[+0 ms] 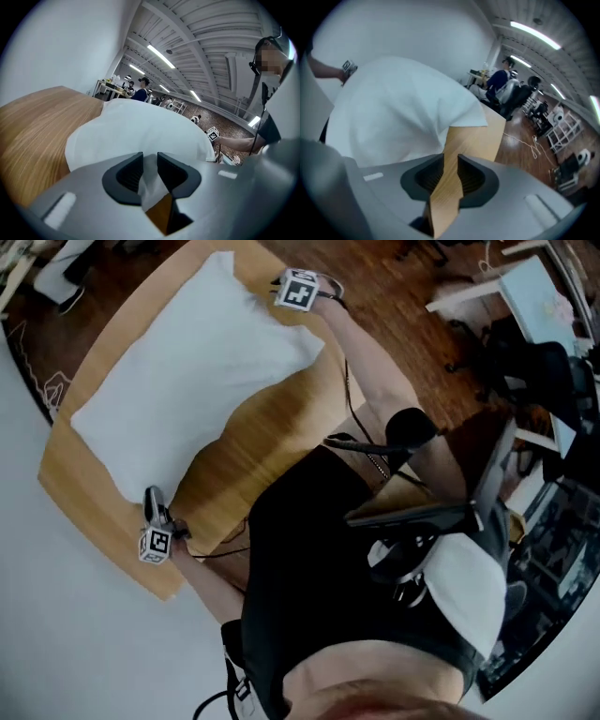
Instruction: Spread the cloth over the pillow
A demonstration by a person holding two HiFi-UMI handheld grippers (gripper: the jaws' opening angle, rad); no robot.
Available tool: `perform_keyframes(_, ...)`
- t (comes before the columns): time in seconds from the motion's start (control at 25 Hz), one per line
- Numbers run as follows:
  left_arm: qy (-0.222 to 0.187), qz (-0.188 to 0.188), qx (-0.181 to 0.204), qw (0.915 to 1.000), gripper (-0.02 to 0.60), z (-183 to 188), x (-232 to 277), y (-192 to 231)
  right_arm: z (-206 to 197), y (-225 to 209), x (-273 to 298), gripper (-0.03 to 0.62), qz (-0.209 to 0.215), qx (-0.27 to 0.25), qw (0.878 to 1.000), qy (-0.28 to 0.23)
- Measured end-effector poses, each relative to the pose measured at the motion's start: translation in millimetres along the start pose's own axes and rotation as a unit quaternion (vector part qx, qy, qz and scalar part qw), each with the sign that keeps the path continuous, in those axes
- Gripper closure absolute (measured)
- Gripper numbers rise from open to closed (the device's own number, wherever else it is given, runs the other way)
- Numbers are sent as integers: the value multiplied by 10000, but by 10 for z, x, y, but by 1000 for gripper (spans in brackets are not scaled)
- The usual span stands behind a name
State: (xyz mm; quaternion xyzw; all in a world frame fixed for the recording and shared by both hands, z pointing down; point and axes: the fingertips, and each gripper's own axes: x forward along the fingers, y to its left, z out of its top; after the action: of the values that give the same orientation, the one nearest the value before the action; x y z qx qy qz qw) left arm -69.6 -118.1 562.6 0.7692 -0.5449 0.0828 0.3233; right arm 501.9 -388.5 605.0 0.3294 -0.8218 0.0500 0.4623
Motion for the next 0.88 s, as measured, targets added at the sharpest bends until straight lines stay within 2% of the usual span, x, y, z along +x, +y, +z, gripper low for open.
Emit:
perform_keyframes(0.08,-363,-197,28,9991,483,39,-85,-386,-299,-97,-428,500,-44,823,9964,-215)
perform_keyframes(0.16,-764,-312,30,9966,483,173,-173,-664,-474,-91,-888,500,-56,1549,9841,-863)
perform_keyframes(0.24,-1018,-276,36,9944,483,304,-181,-662,-514,-14,-1176,500,-28,2065,9689,-1361)
perform_keyframes(0.28,-1008,-247,15,9946,483,303,-145,-612,-526,59,-1263,500,9,2215,9638,-1487)
perform_keyframes(0.4,-672,-233,-111,9974,483,105,13,-475,-594,353,-1405,502,142,2380,9596,-1495)
perform_keyframes(0.52,-746,-292,-349,9962,483,-21,-8,-513,-572,564,-1479,502,320,2258,9632,-1425)
perform_keyframes(0.68,-586,-272,-925,9936,483,-649,-183,-298,-815,805,-1687,501,349,1937,9731,-1195)
perform_keyframes(0.76,-353,-16,-616,9975,483,-648,-263,-110,-1000,949,-1796,500,280,1983,9740,-1057)
perform_keyframes(0.84,30,322,68,9995,483,-480,-330,50,-1176,1130,-1826,500,297,2053,9745,-858)
perform_keyframes(0.88,288,476,433,9975,483,-451,-395,113,-1256,1244,-1790,500,378,2051,9754,-710)
